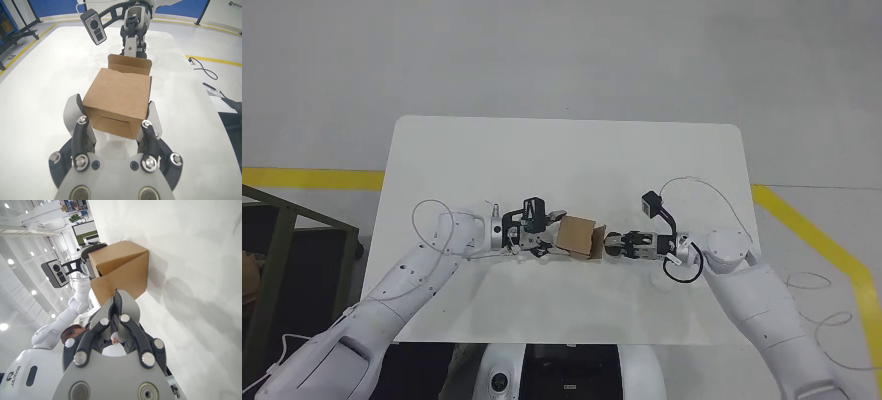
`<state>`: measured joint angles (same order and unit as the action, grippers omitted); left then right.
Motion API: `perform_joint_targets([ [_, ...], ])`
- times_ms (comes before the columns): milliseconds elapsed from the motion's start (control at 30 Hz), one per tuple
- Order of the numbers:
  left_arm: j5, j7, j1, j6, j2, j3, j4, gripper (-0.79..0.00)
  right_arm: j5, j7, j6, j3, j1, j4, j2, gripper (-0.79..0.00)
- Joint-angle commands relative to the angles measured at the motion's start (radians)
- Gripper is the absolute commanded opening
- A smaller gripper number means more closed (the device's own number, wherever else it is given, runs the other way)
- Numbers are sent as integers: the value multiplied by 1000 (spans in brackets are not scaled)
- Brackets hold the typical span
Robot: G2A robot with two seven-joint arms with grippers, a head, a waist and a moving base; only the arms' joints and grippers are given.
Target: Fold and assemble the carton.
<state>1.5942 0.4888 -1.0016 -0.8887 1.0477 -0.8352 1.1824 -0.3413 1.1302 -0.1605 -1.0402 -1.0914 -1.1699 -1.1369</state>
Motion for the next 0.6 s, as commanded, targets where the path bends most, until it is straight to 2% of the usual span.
perform_joint_targets([
  [0,0,0,2,0,1,2,-6,-249,2,1,-2,2,1,1,0,-779],
  [100,1,1,5,0,3,6,-14,-246,5,4,-3,6,4,2,-1,-690],
  [233,1,5,7,1,5,8,-22,-256,4,5,-5,11,8,4,-2,-625],
  [567,4,13,11,3,6,8,-36,-262,-3,11,-7,18,17,16,-4,-616],
])
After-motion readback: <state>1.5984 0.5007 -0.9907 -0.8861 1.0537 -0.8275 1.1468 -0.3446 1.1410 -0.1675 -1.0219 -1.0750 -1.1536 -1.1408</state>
